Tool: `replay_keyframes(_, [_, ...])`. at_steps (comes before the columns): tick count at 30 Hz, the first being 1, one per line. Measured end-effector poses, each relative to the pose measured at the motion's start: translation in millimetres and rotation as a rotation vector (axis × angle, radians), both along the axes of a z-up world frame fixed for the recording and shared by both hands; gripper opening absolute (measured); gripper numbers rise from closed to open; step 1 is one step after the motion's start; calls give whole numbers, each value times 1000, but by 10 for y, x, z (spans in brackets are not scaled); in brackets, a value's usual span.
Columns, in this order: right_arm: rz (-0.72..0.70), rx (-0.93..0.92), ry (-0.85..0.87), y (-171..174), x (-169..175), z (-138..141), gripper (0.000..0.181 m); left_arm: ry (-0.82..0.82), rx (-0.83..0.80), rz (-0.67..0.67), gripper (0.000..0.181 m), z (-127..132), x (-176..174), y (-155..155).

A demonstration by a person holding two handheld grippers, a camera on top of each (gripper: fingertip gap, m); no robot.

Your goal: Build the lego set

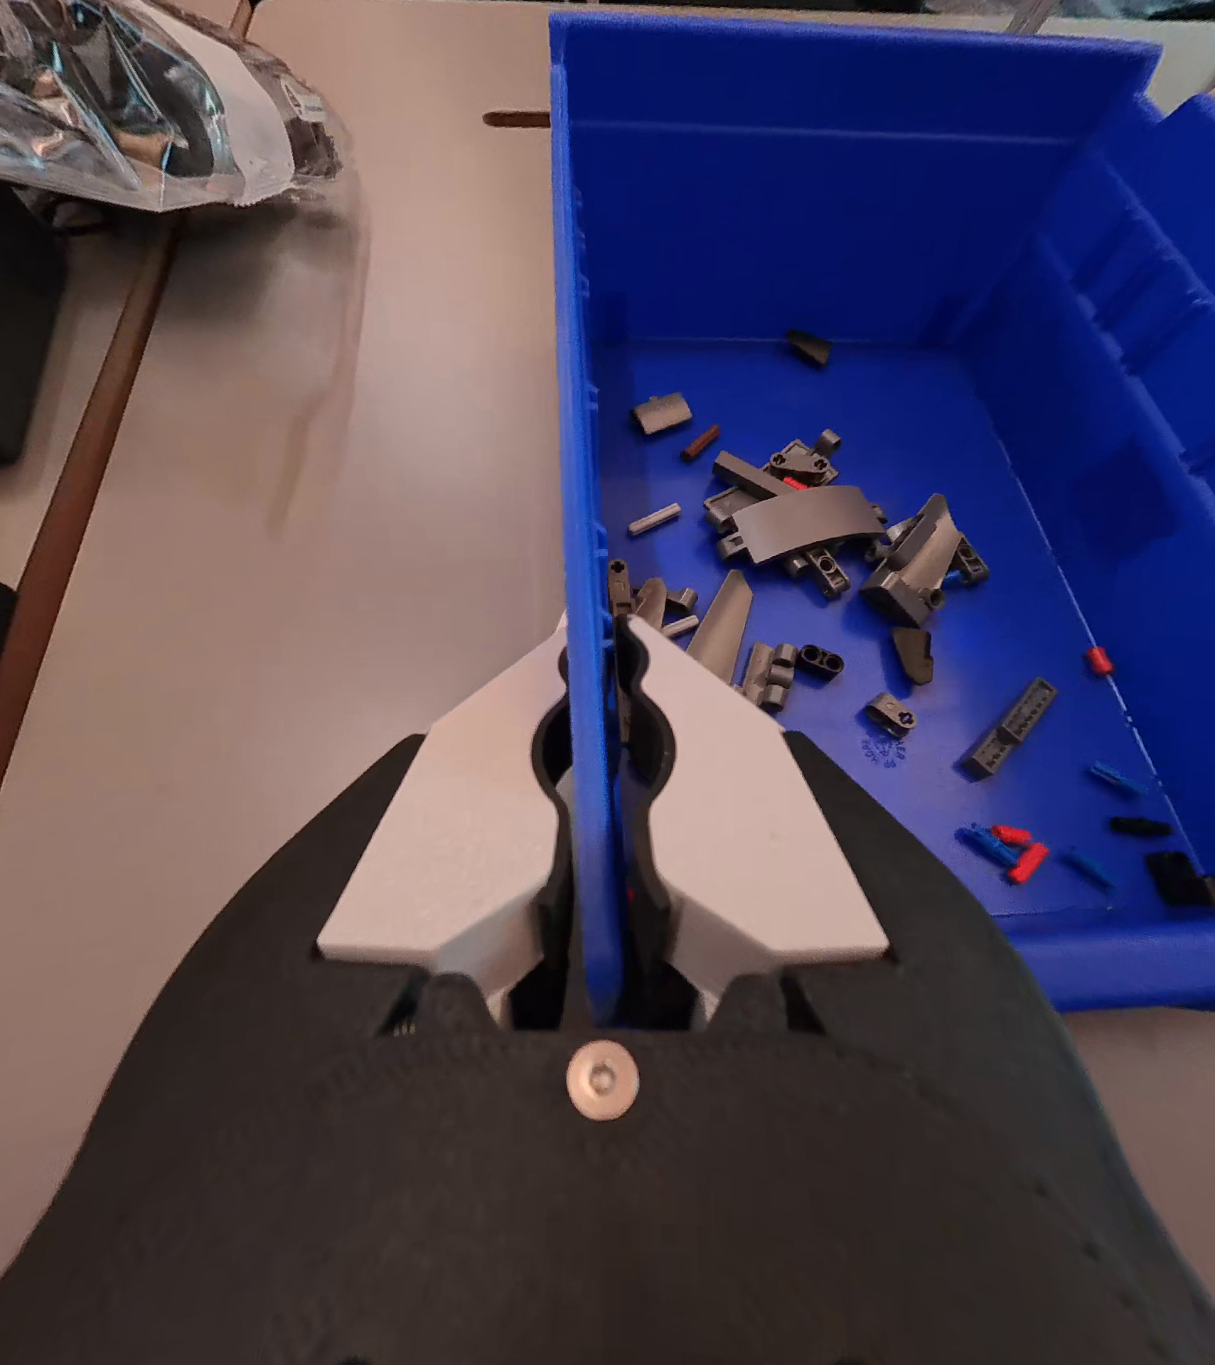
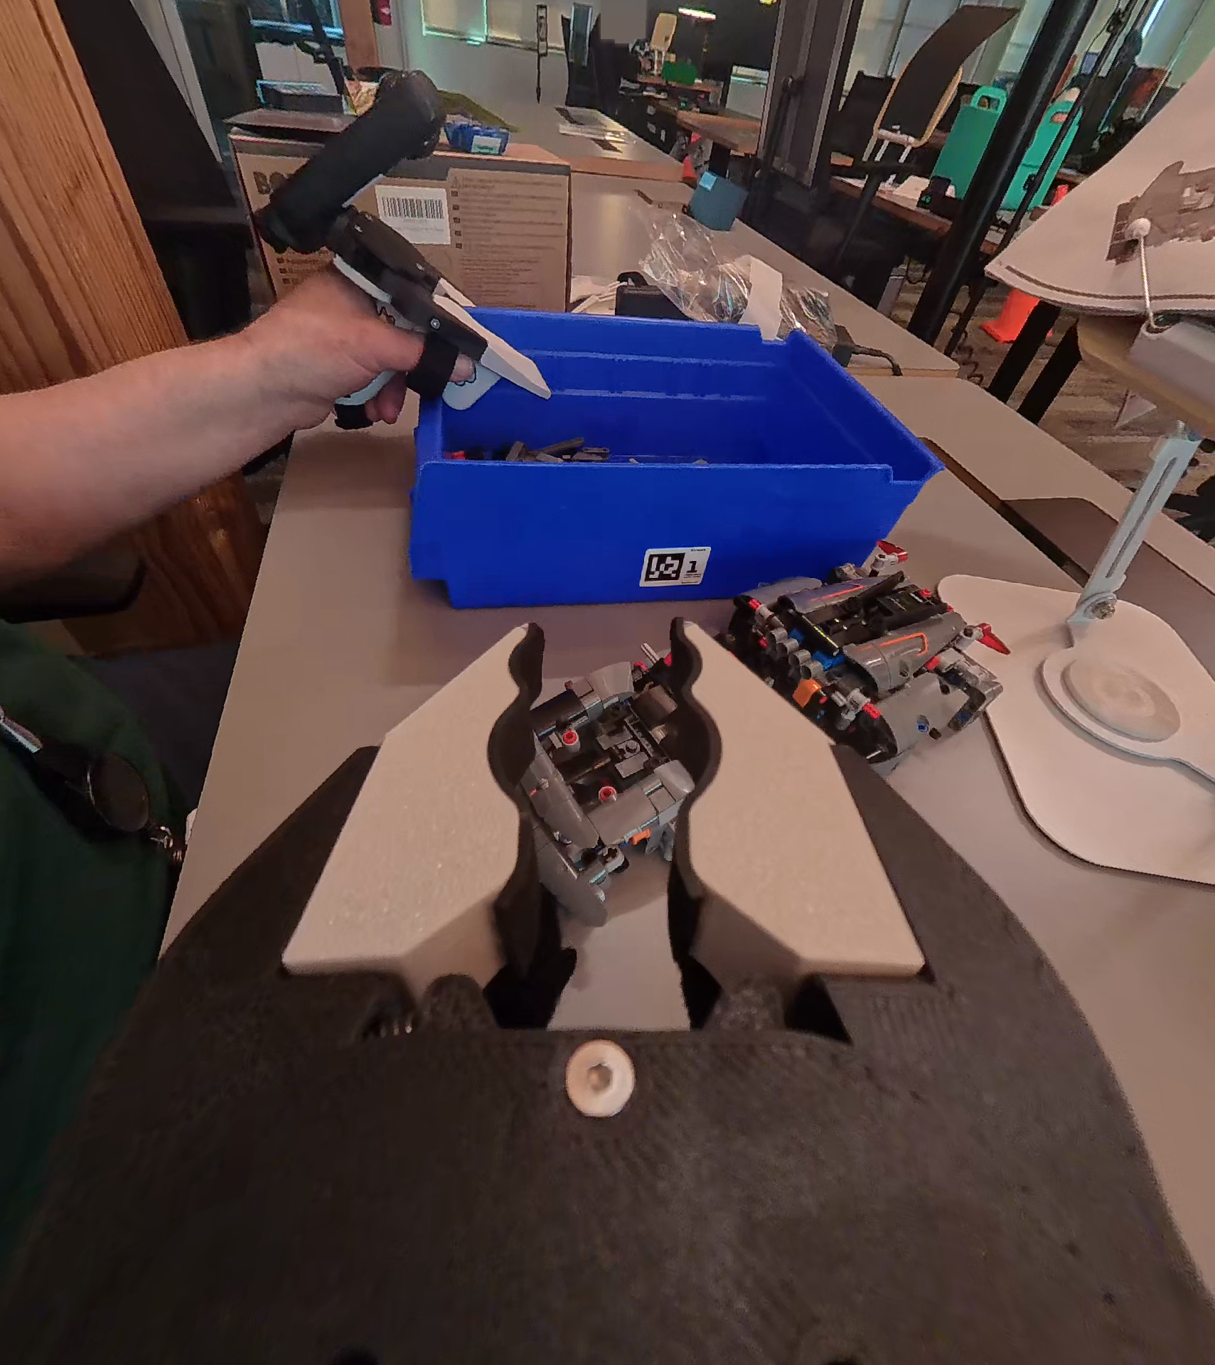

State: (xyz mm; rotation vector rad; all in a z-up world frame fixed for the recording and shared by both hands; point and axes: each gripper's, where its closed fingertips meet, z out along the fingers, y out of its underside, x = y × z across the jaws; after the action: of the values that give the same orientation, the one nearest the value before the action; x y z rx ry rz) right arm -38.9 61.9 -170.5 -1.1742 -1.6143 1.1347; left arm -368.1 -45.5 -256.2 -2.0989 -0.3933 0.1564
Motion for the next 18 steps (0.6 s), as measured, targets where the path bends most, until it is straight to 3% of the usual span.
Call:
replay_keyframes(2, [-1, -2, 5, -2, -25, 18, 34, -19, 65, -12, 16, 92, 18, 4])
replay_keyframes(7, [2, -15, 13, 0, -86, 37, 33, 21, 138, -38, 28, 336, 37, -107])
replay_keyframes(18, [14, -18, 24, -2, -153, 38, 33, 88, 143, -62, 28, 397, 145, -306])
